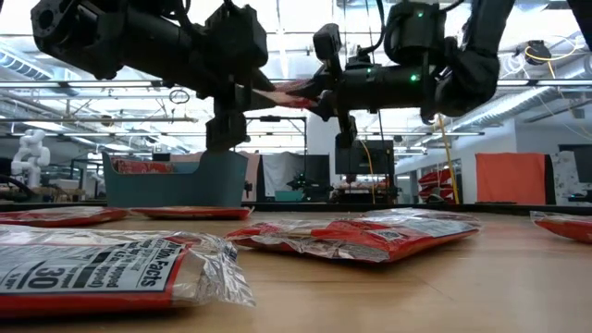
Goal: Sort popcorn bags into baskets
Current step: Put the red popcorn bag into the blue bin
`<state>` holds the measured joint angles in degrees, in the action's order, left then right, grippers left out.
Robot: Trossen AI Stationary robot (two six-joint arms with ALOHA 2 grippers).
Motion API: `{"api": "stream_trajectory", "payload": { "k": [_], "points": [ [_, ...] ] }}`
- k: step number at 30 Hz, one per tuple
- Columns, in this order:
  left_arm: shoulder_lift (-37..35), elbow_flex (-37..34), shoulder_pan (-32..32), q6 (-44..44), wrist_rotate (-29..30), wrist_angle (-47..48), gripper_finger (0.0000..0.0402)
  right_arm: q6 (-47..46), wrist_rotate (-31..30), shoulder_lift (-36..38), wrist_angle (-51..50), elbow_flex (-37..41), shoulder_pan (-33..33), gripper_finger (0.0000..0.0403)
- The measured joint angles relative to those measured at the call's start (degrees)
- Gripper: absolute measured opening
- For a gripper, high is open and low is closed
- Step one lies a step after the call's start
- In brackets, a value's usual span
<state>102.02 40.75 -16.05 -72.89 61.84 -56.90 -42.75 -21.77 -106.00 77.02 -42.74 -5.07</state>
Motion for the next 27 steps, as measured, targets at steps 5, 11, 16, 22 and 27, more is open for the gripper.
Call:
{"api": "stream_trajectory", "payload": {
  "k": [5, 11, 16, 22, 27],
  "points": [
    [0.0, 0.0, -0.12, 10.94, 1.39, -0.41, 0.0182, 3.79, 6.67, 1.33, 0.78, 0.0, -4.64, 0.0019],
    [-3.84, 0.0, -1.82, 25.27, 1.0, -3.49, 0.0204, 18.57, 19.39, 5.13, -7.84, 0.0, -6.88, 0.0014],
    [-13.35, 0.01, -2.89, 30.75, -3.89, -1.22, 0.0178, 27.85, 21.86, 9.15, -26.03, 0.01, -5.81, 0.0014],
    [-29.57, 0.04, 1.35, 51.48, -22.47, 23.67, 0.0135, 33.25, 21.89, 11.68, -37.23, 0.07, -2.62, 0.0014],
    [-38.99, 0.03, 11.03, 73.04, -44.49, 43.25, 0.0109, 38.49, 22.02, 11.78, -38.39, 0.07, 1.19, 0.0014]
  ]
}}
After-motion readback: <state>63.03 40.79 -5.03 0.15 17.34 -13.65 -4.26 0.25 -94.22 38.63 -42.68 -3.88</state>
